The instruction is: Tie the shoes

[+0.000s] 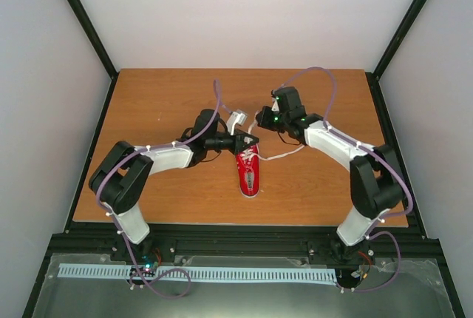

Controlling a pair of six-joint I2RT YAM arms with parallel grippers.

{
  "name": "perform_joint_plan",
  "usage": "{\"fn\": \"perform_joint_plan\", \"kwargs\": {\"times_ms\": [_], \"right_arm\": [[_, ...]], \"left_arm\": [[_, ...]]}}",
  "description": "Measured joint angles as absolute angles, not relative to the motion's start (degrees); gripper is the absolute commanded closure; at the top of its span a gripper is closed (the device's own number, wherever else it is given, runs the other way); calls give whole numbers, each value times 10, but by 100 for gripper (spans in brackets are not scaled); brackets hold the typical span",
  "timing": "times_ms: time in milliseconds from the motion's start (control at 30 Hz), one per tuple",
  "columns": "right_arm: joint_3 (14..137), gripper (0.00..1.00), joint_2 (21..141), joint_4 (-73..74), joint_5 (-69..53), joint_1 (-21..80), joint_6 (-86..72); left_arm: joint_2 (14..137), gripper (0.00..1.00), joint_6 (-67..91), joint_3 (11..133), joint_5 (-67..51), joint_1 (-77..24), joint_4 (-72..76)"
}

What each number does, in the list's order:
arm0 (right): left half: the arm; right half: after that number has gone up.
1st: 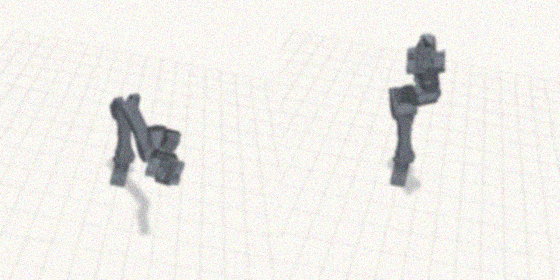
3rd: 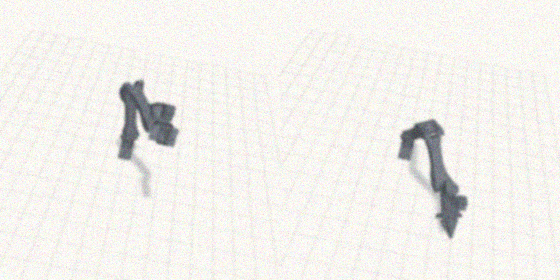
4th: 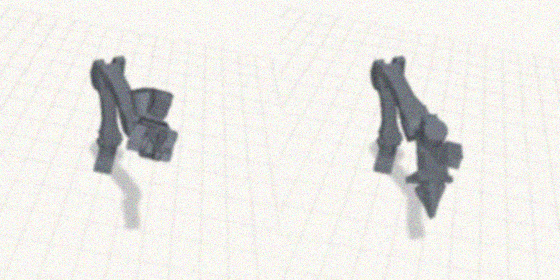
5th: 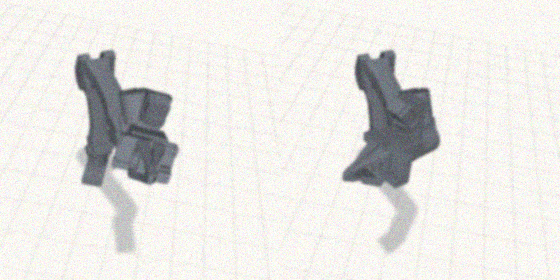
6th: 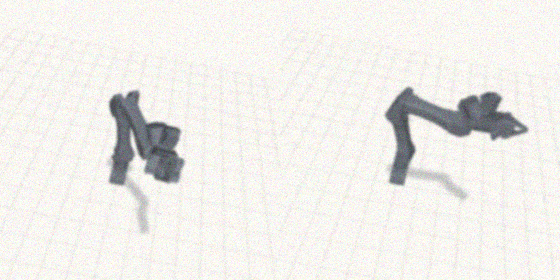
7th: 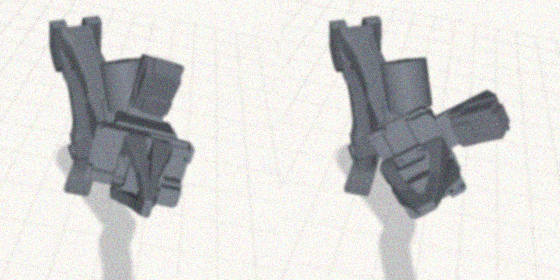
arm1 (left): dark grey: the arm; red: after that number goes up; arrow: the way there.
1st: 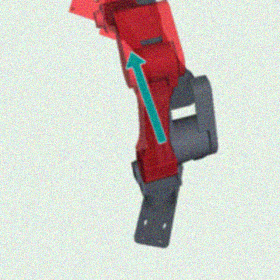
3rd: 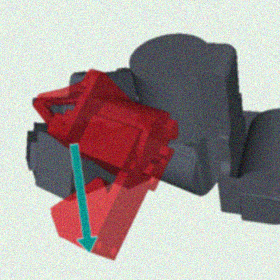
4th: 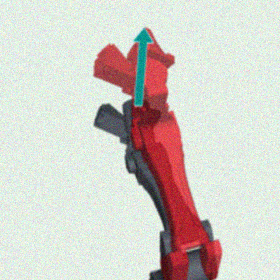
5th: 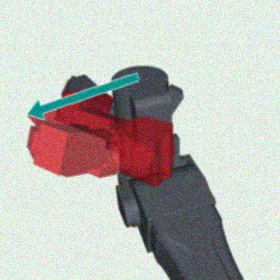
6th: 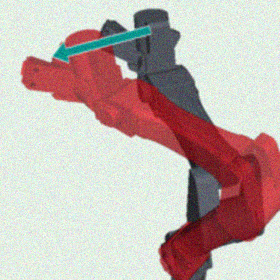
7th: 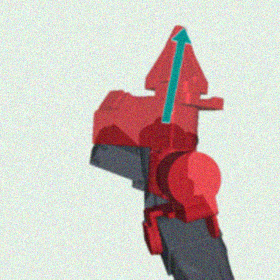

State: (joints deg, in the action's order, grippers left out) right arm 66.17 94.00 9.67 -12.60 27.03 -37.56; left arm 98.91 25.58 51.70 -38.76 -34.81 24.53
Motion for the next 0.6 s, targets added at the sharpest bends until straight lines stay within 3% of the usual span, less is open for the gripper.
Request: {"fn": "perform_joint_plan", "kwargs": {"times_ms": [100, 200, 367, 600], "right_arm": [[682, 37, 982, 114, -129, 277, -366], [688, 20, 996, 132, -118, 278, -359], [656, 11, 940, 180, -53, 275, -336], [567, 11, 840, 229, 51, 264, -330]], "left_arm": [[990, 99, 251, 516, -385, -335, 224], [990, 99, 246, 510, -382, -329, 213], [990, 99, 235, 495, -366, -327, 202], [986, 99, 225, 472, -348, -327, 196]]}}
